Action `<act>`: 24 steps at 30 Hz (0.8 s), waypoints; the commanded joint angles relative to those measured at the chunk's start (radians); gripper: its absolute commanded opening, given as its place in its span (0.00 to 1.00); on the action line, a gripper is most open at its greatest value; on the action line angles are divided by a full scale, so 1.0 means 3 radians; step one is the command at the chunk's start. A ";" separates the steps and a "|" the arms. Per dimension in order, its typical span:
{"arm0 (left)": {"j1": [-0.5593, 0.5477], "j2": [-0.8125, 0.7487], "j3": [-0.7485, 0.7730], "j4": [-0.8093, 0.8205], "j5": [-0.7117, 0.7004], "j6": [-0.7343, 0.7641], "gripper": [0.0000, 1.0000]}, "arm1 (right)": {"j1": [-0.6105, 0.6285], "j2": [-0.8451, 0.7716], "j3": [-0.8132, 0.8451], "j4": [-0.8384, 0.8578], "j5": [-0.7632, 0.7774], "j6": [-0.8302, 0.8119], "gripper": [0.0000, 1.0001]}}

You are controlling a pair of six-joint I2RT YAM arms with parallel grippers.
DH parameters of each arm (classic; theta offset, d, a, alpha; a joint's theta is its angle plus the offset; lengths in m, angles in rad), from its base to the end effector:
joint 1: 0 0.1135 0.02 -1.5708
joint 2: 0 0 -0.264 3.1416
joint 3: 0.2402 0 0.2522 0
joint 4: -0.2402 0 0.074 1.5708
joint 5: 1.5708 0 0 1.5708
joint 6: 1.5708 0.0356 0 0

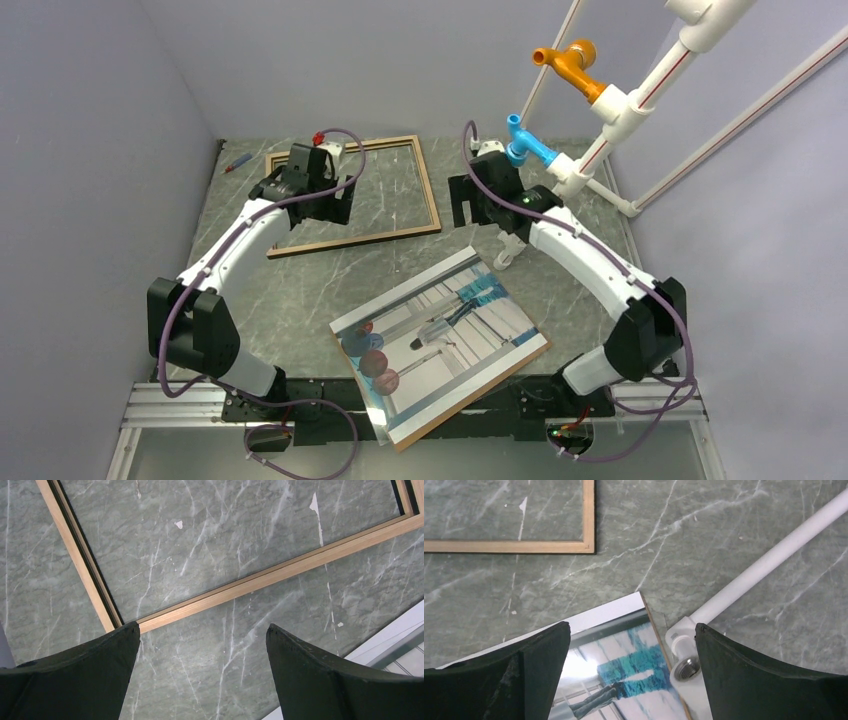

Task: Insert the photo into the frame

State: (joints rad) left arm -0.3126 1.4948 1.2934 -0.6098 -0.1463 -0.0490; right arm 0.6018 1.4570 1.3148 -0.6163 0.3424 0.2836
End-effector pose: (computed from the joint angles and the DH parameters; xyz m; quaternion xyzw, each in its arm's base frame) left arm 0.3129 -0.0957 0.3073 0.0949 0.9218 0.0003 0.3759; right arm 0.2698 0.1708 0.3265 -0.0770 0.9044 0.0253 0.4188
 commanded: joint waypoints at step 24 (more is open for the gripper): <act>0.0205 0.0074 0.0076 0.0017 0.0307 -0.0157 0.99 | -0.0297 0.0717 0.0784 -0.0736 -0.1958 -0.0536 0.97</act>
State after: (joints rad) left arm -0.2729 1.5105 1.2934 -0.6109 -0.1001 -0.0727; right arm 0.4808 1.6703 1.4937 -0.7891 -0.1612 0.1593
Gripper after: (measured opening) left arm 0.992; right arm 0.968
